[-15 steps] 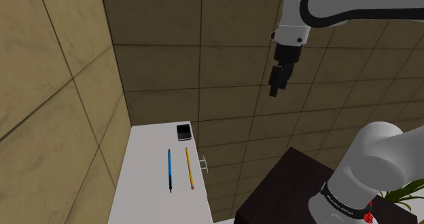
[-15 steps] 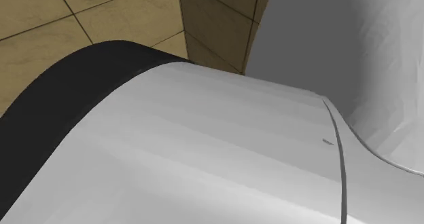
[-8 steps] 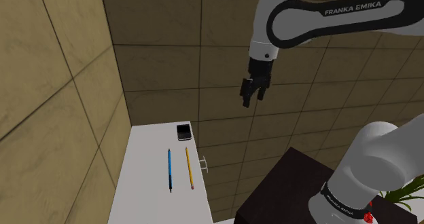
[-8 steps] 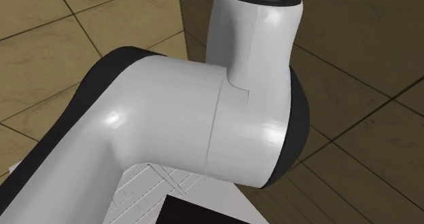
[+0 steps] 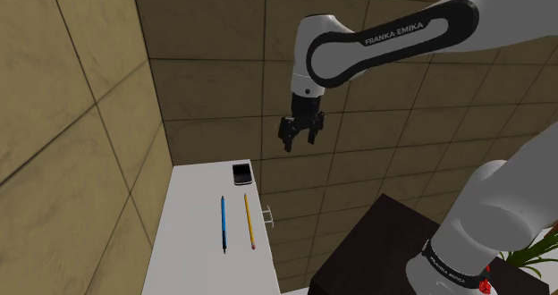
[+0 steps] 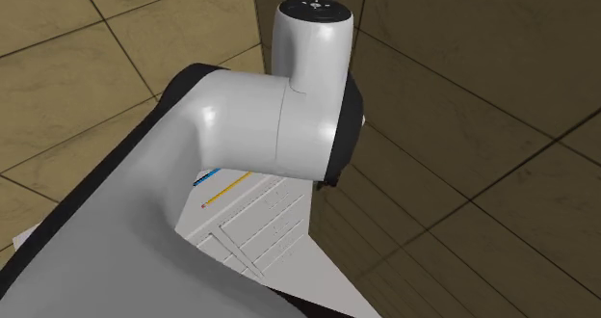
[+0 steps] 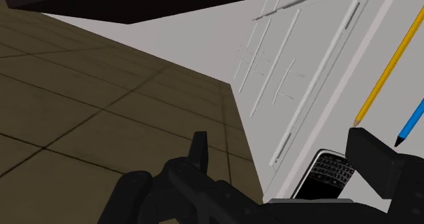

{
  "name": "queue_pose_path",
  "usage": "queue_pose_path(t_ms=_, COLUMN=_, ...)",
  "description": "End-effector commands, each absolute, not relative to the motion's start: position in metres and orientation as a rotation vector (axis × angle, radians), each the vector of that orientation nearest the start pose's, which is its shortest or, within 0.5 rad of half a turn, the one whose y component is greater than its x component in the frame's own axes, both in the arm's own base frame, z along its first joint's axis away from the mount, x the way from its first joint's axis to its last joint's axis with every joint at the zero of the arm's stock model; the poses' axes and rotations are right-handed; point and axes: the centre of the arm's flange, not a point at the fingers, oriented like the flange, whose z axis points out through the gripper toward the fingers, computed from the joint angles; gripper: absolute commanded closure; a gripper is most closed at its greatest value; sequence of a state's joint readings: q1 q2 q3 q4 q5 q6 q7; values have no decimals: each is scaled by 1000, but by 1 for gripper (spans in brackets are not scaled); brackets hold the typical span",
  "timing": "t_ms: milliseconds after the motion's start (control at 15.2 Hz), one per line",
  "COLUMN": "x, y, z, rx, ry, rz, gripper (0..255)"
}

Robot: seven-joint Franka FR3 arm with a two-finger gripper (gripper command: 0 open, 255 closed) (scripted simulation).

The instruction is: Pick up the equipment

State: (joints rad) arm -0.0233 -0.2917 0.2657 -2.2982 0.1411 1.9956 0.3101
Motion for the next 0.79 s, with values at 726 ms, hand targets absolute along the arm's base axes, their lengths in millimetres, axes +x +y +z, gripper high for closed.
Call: queue_pose_path(t_ms=726, x=570, y=192, z=367, rx=-3038, ry=525, rz=29, gripper=0)
